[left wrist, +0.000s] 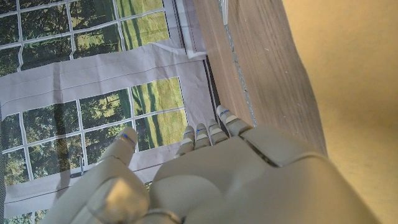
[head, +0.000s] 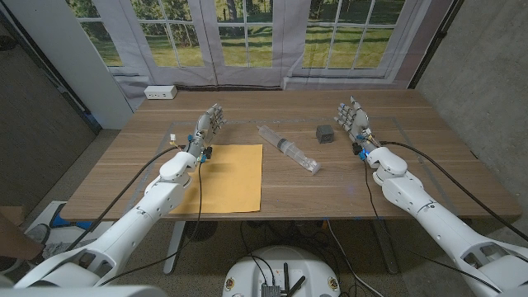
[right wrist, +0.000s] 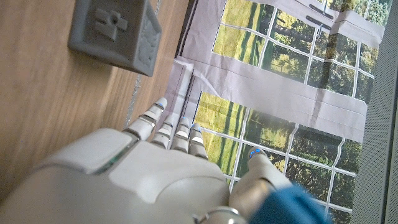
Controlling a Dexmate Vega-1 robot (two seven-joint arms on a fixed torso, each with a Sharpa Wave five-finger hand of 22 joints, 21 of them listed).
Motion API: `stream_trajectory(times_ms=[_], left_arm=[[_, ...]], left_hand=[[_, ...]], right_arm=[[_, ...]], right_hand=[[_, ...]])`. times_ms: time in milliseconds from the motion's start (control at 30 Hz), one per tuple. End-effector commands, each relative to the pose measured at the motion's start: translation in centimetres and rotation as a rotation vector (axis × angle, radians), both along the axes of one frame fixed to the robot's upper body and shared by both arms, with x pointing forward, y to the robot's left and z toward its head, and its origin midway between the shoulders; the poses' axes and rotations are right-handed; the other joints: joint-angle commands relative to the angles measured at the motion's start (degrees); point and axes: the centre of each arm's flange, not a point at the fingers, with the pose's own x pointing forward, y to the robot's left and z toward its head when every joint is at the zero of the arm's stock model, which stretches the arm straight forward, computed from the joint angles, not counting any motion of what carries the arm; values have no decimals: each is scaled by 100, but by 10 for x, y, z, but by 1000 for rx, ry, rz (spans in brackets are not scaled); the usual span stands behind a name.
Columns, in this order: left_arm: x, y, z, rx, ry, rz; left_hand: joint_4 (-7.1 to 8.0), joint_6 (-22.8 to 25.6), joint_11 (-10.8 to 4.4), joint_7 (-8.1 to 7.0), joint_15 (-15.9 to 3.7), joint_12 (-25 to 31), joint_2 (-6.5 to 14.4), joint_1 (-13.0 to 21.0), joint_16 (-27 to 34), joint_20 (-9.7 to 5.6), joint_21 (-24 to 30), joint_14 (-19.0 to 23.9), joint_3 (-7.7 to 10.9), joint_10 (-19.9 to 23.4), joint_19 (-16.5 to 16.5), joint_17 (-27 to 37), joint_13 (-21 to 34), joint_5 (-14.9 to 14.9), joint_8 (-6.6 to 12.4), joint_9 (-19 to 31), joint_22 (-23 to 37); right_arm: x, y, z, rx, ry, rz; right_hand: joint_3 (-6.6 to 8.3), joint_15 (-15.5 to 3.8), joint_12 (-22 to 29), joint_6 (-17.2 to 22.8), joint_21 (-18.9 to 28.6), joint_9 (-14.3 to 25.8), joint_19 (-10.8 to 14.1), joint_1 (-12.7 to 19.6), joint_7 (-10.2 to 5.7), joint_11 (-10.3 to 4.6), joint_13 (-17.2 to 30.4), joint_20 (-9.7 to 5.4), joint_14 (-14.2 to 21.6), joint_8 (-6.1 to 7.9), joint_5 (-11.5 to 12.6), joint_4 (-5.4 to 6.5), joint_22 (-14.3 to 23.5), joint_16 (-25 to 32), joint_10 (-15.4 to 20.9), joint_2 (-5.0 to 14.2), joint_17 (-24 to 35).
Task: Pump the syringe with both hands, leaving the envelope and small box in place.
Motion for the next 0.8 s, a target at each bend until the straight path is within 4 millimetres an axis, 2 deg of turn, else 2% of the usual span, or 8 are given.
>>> stream_trajectory(times_ms=[33,433,633,800], left_arm=[[-5,-2,2,14,-7,18],[-11,-7,16,49,-16,23],[-14,-11,31,110,-21,13],[-12,-16,44,159,-40,-2]], left_hand=[[-35,41,-3,21,-43,44,326,63,26,-21,22,-2,45,9,70,26,27,41,40,15,19],[-130,88,-23,-15,-67,39,294,111,14,-2,12,29,69,38,82,22,26,32,41,15,19],[-194,119,-48,-28,-75,36,278,143,9,12,6,49,84,58,88,20,26,26,41,16,19],[-330,171,-121,-87,-111,30,267,229,-7,37,-13,47,127,87,78,21,27,13,43,17,15]], right_arm=[[13,2,1,-13,-8,16],[5,0,-4,-1,-10,-7],[3,-1,-5,-5,-9,-7],[2,-6,-4,-17,-6,-14]], right_hand=[[33,-97,41,40,31,29,23,-1,-12,7,20,-36,7,25,39,4,13,22,42,115,-2],[47,-112,40,33,34,28,15,12,-24,11,17,-45,-3,28,50,-10,12,19,37,110,-44],[60,-118,43,25,31,27,-2,26,-21,-5,15,-53,-8,28,56,-23,12,17,43,111,-71],[71,-126,42,17,32,27,-8,33,-21,-6,14,-54,-8,27,60,-29,12,19,39,116,-92]])
